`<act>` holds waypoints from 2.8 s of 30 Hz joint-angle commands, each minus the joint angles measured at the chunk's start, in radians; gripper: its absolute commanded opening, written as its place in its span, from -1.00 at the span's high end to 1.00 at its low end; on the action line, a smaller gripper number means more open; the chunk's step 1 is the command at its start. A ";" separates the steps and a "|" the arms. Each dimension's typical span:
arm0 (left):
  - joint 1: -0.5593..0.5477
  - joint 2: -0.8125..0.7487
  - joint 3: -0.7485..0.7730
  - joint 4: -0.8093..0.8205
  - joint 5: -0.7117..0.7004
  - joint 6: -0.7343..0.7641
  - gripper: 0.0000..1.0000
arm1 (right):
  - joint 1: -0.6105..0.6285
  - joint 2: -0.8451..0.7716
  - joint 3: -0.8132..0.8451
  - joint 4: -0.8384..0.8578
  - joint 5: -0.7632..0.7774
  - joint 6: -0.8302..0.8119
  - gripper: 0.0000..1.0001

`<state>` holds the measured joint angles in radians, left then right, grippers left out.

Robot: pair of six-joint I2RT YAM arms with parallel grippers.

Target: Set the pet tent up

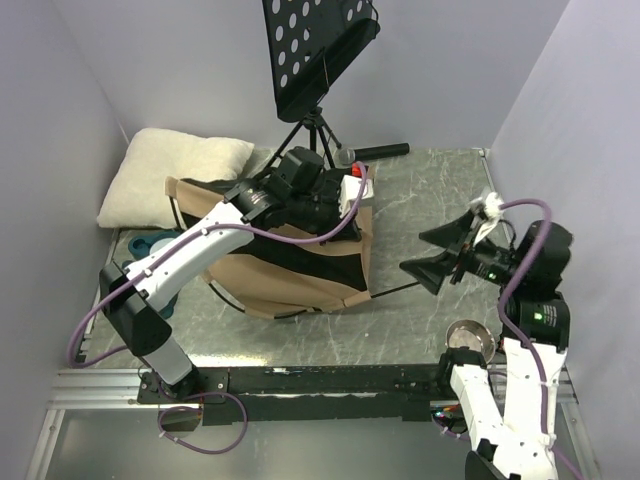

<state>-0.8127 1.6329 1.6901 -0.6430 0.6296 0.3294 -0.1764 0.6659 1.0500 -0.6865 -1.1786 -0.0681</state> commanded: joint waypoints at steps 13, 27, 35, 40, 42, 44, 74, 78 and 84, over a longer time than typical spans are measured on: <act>0.069 -0.093 -0.086 0.316 -0.102 -0.472 0.99 | 0.005 -0.106 0.308 0.305 0.191 0.248 -0.99; 0.191 -0.176 -0.242 0.629 0.183 -0.730 0.99 | 0.005 -0.149 0.248 0.158 0.637 0.320 -0.98; 0.198 -0.202 -0.280 0.704 0.214 -0.790 0.99 | 0.005 0.018 0.332 0.461 0.412 0.465 -0.99; 0.199 -0.225 -0.313 0.743 0.223 -0.813 0.99 | 0.005 0.069 0.324 0.602 0.392 0.542 -0.92; 0.199 -0.232 -0.319 0.749 0.225 -0.814 0.99 | 0.005 0.087 0.318 0.626 0.404 0.579 -0.85; 0.204 -0.240 -0.328 0.755 0.226 -0.820 0.99 | 0.005 0.093 0.291 0.680 0.402 0.623 -0.72; 0.225 -0.271 -0.351 1.037 0.390 -1.099 0.99 | 0.115 0.195 0.278 0.691 0.214 0.605 1.00; 0.225 -0.245 -0.300 1.158 0.439 -1.239 0.99 | 0.211 0.182 0.246 0.512 0.142 0.495 1.00; 0.234 -0.203 -0.284 1.437 0.452 -1.463 0.99 | 0.307 0.184 0.173 0.329 0.080 0.415 1.00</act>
<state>-0.5938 1.4307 1.3209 0.4614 1.0660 -0.9195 0.0845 0.8360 1.2823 -0.1272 -0.9855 0.4465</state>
